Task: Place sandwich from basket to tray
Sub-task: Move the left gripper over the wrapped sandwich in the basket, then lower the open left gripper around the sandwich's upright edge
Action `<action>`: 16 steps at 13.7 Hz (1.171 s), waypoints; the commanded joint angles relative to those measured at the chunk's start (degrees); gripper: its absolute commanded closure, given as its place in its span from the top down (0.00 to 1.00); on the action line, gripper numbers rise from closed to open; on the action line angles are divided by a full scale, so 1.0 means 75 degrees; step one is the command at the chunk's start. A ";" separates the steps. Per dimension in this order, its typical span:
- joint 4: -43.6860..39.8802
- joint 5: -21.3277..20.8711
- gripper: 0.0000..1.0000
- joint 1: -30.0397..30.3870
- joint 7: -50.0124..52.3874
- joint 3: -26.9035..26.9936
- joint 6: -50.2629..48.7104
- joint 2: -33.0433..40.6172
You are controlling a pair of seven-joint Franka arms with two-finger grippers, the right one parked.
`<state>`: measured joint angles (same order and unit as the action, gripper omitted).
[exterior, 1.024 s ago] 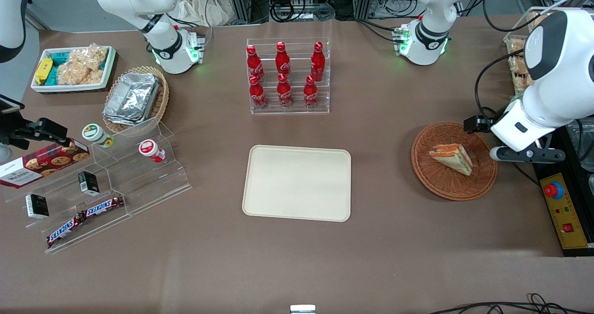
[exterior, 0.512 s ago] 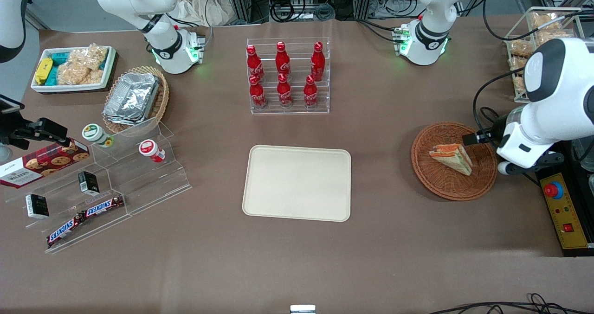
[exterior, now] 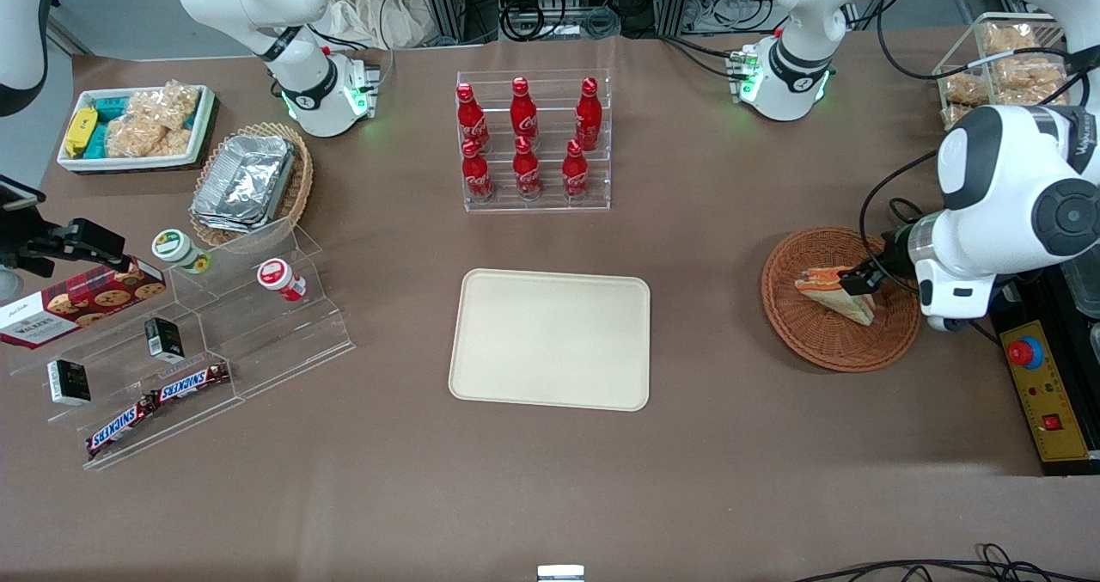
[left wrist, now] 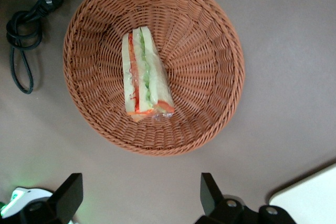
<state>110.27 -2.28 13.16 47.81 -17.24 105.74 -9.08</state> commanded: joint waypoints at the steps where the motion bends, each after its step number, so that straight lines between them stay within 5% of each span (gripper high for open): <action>1: 0.1266 -0.0327 1.00 0.0212 0.0223 0.0118 0.1120 0.0494; 16: 0.3237 -0.0539 1.00 0.0905 0.0786 0.0213 0.3781 0.0179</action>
<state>130.96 -5.61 19.38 51.76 -15.03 129.89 -8.52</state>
